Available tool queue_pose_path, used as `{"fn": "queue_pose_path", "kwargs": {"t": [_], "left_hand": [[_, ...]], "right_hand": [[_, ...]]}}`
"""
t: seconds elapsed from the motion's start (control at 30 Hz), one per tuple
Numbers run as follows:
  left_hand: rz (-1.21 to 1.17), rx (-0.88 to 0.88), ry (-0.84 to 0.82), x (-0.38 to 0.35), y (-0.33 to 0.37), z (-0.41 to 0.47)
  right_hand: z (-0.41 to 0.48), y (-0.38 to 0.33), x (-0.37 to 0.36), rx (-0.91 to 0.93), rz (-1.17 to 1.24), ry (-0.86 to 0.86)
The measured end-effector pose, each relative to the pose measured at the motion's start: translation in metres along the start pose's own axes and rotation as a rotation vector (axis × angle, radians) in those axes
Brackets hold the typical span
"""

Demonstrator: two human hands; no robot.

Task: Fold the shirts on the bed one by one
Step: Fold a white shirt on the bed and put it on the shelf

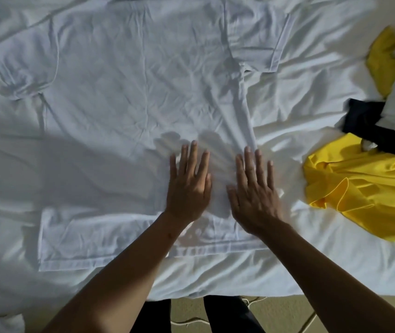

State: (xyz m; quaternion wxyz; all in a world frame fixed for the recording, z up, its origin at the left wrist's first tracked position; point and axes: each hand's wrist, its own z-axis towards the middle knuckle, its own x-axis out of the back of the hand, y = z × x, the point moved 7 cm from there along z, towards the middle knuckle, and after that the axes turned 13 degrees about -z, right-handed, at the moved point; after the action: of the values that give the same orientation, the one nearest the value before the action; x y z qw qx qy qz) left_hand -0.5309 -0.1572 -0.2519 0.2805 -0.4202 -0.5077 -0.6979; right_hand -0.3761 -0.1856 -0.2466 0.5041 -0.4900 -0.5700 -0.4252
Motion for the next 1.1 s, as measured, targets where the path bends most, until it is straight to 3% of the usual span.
{"fn": "queue_pose_path", "kwargs": {"t": [0.27, 0.47, 0.63, 0.7, 0.83, 0.97, 1.1], "left_hand": [[0.101, 0.09, -0.151, -0.017, -0.036, 0.026], [0.009, 0.073, 0.145, 0.006, -0.027, 0.081], [-0.132, 0.044, 0.222, 0.012, -0.009, 0.169], [-0.213, 0.123, 0.164, 0.008, -0.008, 0.204], [-0.147, 0.299, -0.141, -0.01, -0.007, 0.261], [-0.159, 0.463, -0.193, -0.021, -0.013, 0.288], [-0.21, 0.518, -0.246, -0.029, -0.02, 0.296]], "right_hand": [[0.035, 0.03, -0.031, -0.023, -0.035, -0.045], [0.075, 0.051, -0.001, -0.048, 0.045, 0.138], [0.162, 0.081, 0.043, -0.219, 0.115, 0.341], [0.201, 0.093, 0.052, -0.238, 0.157, 0.372], [0.287, 0.111, 0.065, -0.223, 0.229, 0.296], [0.357, 0.116, 0.073, -0.246, 0.334, 0.229], [0.401, 0.11, 0.076, -0.241, 0.336, 0.149]]}}
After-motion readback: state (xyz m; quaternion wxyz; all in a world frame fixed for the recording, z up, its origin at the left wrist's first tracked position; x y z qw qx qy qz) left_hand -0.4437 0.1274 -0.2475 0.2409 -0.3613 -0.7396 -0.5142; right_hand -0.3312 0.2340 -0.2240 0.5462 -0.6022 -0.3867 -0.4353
